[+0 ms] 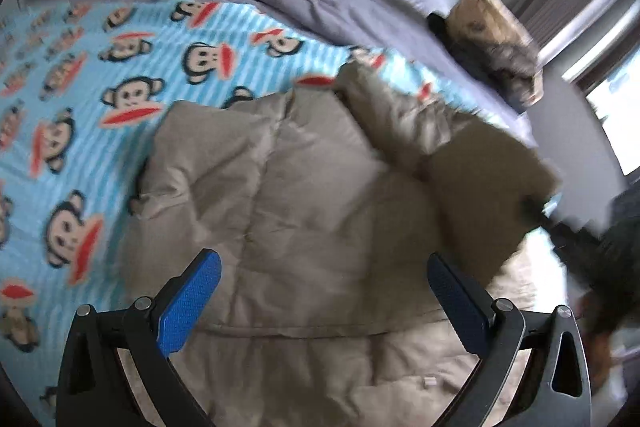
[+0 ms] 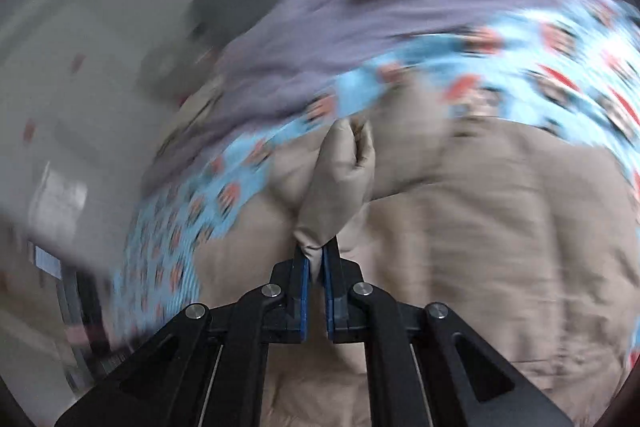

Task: Fold large clothes

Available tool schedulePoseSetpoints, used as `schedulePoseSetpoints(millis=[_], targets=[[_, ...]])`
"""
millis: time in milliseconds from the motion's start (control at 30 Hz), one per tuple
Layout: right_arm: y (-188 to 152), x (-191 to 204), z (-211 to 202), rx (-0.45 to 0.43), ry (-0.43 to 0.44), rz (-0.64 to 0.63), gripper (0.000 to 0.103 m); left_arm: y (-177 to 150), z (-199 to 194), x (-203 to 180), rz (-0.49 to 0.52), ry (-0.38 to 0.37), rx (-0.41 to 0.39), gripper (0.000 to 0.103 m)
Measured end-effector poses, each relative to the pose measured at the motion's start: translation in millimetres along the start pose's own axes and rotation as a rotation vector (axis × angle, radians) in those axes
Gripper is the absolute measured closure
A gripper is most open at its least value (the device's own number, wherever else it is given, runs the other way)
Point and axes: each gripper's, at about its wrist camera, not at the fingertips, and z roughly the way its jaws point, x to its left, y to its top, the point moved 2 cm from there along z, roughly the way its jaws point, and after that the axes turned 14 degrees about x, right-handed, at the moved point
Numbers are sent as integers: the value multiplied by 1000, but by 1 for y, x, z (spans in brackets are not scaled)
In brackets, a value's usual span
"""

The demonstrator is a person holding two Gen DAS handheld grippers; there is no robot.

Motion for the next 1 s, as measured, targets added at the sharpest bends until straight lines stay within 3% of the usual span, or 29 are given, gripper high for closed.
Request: schedulePoseSetpoints(millis=[133, 267, 333, 367, 400, 433, 567, 667, 700, 733, 767, 800, 867, 933, 1000], targets=[[-21, 41, 35, 137, -23, -156, 92, 9, -14, 3, -19, -137, -12, 0], [-43, 39, 68, 303, -33, -136, 91, 14, -9, -3, -10, -240, 27, 0], [-51, 28, 67, 334, -18, -101, 81, 14, 1, -10, 6, -266, 62, 0], [-56, 22, 65, 335, -15, -84, 74, 15, 7, -12, 13, -270, 79, 0], [-58, 15, 59, 331, -14, -68, 56, 15, 15, -15, 16, -269, 96, 0], [-63, 1, 47, 319, -14, -36, 47, 15, 25, -16, 13, -258, 115, 0], [-78, -56, 7, 276, -26, 138, 47, 17, 58, -21, -4, -218, 178, 0], [-89, -122, -31, 204, -15, 346, 47, 17, 70, -30, 20, -197, 187, 2], [-92, -142, -40, 183, -19, 410, 47, 19, 74, -35, 32, -180, 190, 15], [-94, -157, -46, 161, -15, 457, 47, 20, 78, -40, 48, -174, 203, 41], [-95, -175, -54, 124, -4, 507, 47, 20, 84, -44, 55, -180, 226, 56], [-95, -185, -59, 99, -4, 536, 47, 20, 89, -45, 52, -181, 251, 81], [-94, -207, -72, 47, -28, 587, 50, 17, 89, -47, 55, -181, 243, 86], [-92, -221, -76, 17, -38, 622, 85, 10, 76, -49, 103, -156, 193, 86], [-88, -224, -74, 3, -12, 626, 89, -1, 64, -42, 131, -127, 162, 86]])
